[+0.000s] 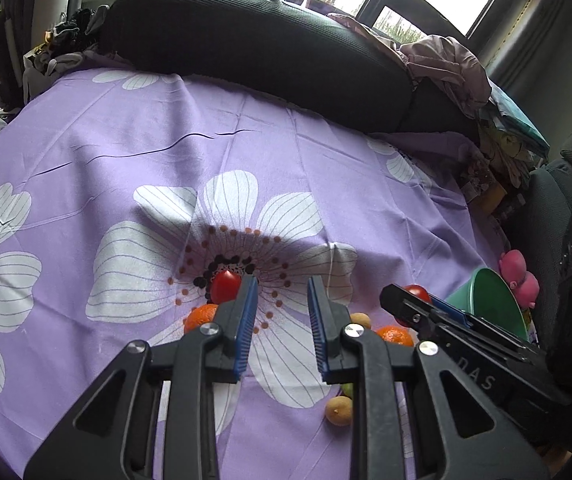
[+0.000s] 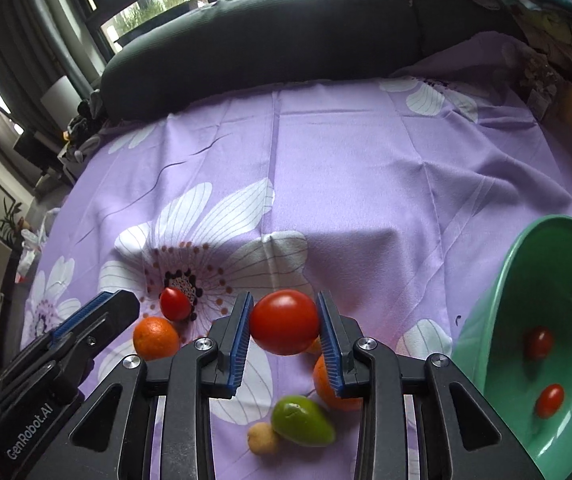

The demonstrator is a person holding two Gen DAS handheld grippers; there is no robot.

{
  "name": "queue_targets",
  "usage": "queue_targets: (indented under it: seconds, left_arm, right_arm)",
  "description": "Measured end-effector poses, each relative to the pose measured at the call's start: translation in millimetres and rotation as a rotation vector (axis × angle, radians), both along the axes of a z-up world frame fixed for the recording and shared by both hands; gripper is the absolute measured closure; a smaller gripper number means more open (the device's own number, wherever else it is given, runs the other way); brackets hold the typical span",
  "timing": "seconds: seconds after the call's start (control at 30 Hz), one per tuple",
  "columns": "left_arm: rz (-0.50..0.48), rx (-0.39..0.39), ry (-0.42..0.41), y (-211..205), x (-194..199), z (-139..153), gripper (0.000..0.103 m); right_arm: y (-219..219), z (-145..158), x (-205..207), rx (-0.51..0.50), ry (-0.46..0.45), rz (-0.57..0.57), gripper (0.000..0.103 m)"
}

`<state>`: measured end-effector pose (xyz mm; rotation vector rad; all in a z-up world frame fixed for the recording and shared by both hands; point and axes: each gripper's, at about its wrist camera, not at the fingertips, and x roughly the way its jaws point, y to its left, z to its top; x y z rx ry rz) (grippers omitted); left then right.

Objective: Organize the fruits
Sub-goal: 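Grasp a large red tomato with the right tool while the left tool holds its tomato, then carry both tomatoes over the green bowl and open both tools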

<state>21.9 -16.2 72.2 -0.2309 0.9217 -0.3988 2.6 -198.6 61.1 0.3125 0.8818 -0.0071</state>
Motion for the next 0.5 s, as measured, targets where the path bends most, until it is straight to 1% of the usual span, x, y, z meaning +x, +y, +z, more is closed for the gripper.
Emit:
queue_targets:
  seconds: [0.07, 0.13, 0.2, 0.23, 0.27, 0.3, 0.43, 0.5]
  left_arm:
    - [0.023, -0.003, 0.009, 6.5, 4.4, -1.0, 0.079]
    - [0.042, -0.033, 0.027, 15.4, 5.2, -1.0, 0.079]
    - [0.038, -0.056, 0.031, 20.8, 5.7, 0.8, 0.079]
    - [0.034, -0.052, 0.03, 21.2, 7.0, 1.4, 0.079]
    - [0.029, -0.041, 0.032, 19.9, 9.2, 1.0, 0.079]
    - [0.022, -0.024, 0.038, 17.3, 12.7, -0.4, 0.076]
    - [0.011, 0.053, 0.092, 4.1, 29.6, -13.4, 0.076]
    - [0.012, 0.075, 0.124, -1.6, 37.0, -22.4, 0.076]
  right_arm:
    - [-4.4, 6.3, -11.1, 0.018, -0.029, -0.006, 0.069]
    - [-6.9, 12.7, -13.4, 0.037, -0.052, -0.011, 0.069]
    - [-12.0, 19.5, -18.7, 0.054, -0.081, -0.021, 0.069]
    - [-14.1, 22.5, -19.8, 0.057, -0.093, -0.024, 0.069]
    - [-16.3, 24.7, -21.6, 0.057, -0.101, -0.03, 0.069]
    - [-17.6, 26.2, -25.4, 0.058, -0.105, -0.04, 0.069]
    - [-25.8, 25.4, -26.8, 0.094, -0.106, -0.057, 0.069]
    - [-28.4, 24.5, -28.4, 0.1, -0.104, -0.064, 0.069]
